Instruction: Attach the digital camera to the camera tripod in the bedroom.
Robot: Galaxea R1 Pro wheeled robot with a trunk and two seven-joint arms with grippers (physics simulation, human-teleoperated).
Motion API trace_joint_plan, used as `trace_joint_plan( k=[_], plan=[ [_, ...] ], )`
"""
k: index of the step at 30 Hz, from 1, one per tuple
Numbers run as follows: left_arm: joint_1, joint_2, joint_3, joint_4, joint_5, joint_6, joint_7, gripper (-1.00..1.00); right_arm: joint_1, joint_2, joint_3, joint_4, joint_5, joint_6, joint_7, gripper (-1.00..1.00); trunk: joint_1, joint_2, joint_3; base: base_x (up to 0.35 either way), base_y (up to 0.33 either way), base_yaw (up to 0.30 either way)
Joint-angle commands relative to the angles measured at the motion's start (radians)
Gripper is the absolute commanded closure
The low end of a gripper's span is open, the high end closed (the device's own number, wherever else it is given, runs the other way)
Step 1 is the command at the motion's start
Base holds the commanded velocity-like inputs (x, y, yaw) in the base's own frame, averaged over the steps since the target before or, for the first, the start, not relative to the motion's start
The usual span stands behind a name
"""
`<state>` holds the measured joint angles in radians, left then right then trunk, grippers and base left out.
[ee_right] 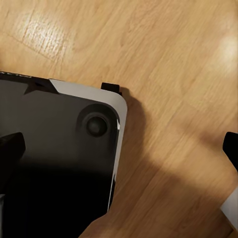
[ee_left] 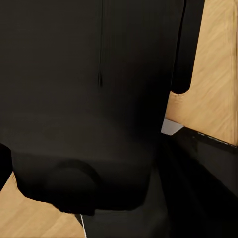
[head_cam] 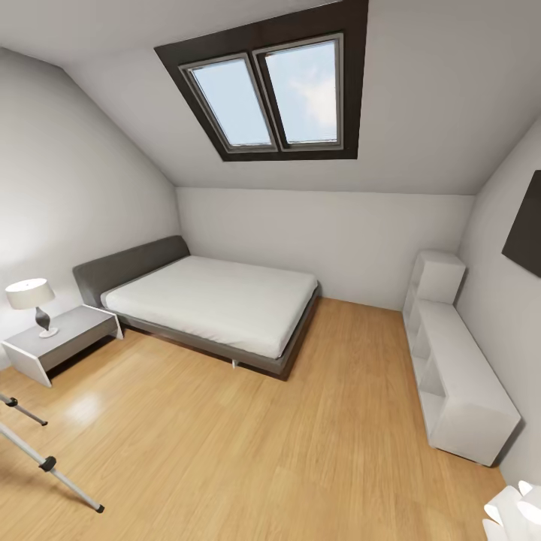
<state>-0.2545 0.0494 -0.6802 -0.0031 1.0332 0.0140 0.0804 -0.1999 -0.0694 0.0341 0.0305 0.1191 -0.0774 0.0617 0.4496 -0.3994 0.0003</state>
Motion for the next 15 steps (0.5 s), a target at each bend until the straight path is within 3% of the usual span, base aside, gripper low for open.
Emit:
trace_joint_plan(
  k=[1, 6, 15],
  plan=[
    [0.000, -0.001, -0.007, 0.000, 0.006, -0.005, 0.001, 1.00, -0.001, 0.000, 0.003, 0.003, 0.007, -0.006, 0.001, -1.00, 0.000, -0.001, 0.000, 0.086, 0.019, 0.000],
    [0.000, -0.003, -0.008, 0.000, 0.009, -0.021, 0.002, 1.00, -0.001, 0.001, 0.003, 0.003, 0.006, -0.002, 0.001, -1.00, 0.000, -0.001, 0.000, 0.220, 0.046, 0.000],
    [0.000, 0.000, -0.007, 0.000, 0.010, -0.022, 0.005, 1.00, -0.001, 0.005, 0.001, 0.002, 0.005, 0.008, 0.003, -1.00, 0.000, -0.001, 0.000, 0.320, 0.011, 0.000]
  ],
)
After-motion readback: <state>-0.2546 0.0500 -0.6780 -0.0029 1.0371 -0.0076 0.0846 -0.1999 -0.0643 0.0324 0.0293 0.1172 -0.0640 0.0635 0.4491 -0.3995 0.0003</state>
